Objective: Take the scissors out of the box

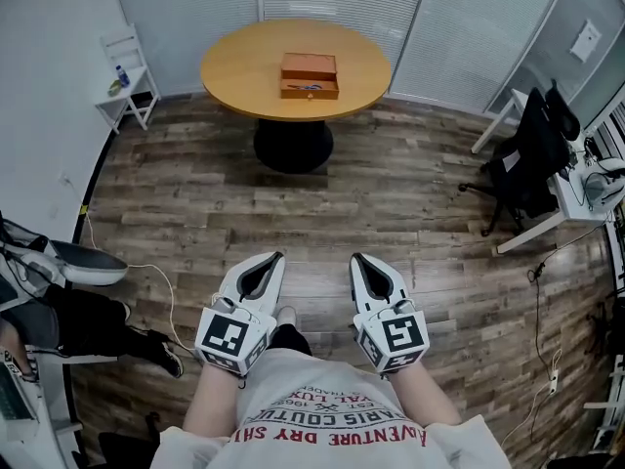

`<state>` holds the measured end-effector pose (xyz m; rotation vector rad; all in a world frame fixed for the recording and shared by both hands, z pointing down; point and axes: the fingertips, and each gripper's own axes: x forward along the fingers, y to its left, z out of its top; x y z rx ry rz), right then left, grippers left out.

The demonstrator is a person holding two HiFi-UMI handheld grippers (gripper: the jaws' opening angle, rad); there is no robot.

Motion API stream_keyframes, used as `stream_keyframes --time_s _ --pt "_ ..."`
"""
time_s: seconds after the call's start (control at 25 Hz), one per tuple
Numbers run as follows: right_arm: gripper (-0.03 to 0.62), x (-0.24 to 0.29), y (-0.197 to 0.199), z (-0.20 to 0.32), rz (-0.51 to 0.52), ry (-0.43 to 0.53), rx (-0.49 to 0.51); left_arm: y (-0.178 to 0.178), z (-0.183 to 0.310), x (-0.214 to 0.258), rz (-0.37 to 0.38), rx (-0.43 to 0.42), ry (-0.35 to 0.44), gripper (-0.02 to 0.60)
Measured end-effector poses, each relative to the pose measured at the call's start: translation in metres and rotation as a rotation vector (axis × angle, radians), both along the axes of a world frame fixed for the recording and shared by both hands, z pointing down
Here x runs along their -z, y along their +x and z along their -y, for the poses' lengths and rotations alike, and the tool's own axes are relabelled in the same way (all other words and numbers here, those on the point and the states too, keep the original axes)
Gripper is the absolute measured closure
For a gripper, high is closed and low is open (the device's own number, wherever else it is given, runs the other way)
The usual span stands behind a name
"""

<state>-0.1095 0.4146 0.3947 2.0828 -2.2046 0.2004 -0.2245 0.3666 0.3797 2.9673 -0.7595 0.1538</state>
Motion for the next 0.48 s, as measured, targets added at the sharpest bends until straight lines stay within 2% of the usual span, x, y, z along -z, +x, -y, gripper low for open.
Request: stream_keyframes --time_s 0.32,0.48 --pt "0.586 0.004 0.005 0.099 -0.011 -0.012 -0.03 0.007 0.109 0.011 -0.021 -0.038 0.027 0.574" --pt "0.586 0.004 0.009 0.139 0.002 -0.019 -0.052 0.012 0.147 0.01 0.008 -0.076 0.027 0.574"
